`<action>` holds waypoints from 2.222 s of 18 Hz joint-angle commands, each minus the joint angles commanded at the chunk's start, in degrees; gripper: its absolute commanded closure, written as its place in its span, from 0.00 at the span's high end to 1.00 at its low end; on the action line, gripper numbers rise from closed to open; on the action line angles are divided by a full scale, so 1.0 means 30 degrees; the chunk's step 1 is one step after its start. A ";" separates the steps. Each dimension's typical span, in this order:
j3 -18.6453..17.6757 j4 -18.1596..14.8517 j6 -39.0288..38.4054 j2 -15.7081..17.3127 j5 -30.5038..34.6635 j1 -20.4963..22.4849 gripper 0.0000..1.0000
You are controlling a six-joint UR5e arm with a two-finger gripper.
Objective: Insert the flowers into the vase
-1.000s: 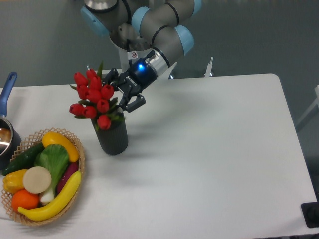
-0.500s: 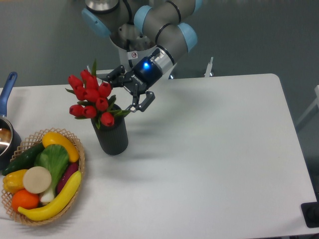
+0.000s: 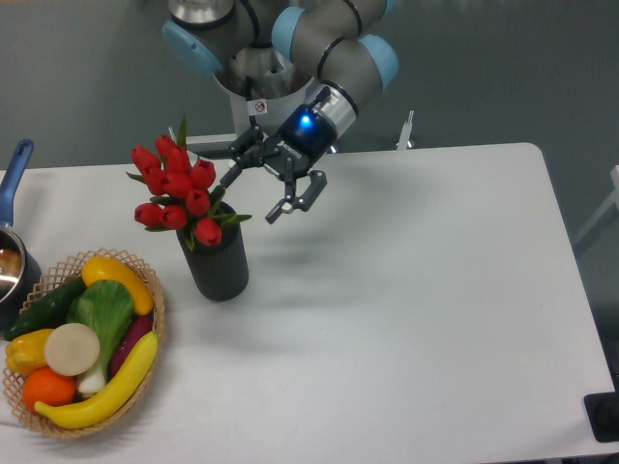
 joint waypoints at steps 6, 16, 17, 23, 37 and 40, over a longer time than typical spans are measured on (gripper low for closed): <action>0.1287 -0.0030 -0.0088 -0.0029 0.1108 0.1701 1.00; 0.5330 -0.0059 -0.0029 -0.1462 0.9809 0.1879 1.00; 0.5652 -0.0059 -0.0058 -0.1697 1.0539 0.1791 1.00; 0.7937 -0.0088 -0.0263 -0.3103 1.4407 0.1206 1.00; 1.3416 -0.3952 -0.1084 -0.6151 2.2264 -0.1989 1.00; 1.4354 -0.4570 -0.1171 -0.6708 2.3170 -0.2631 1.00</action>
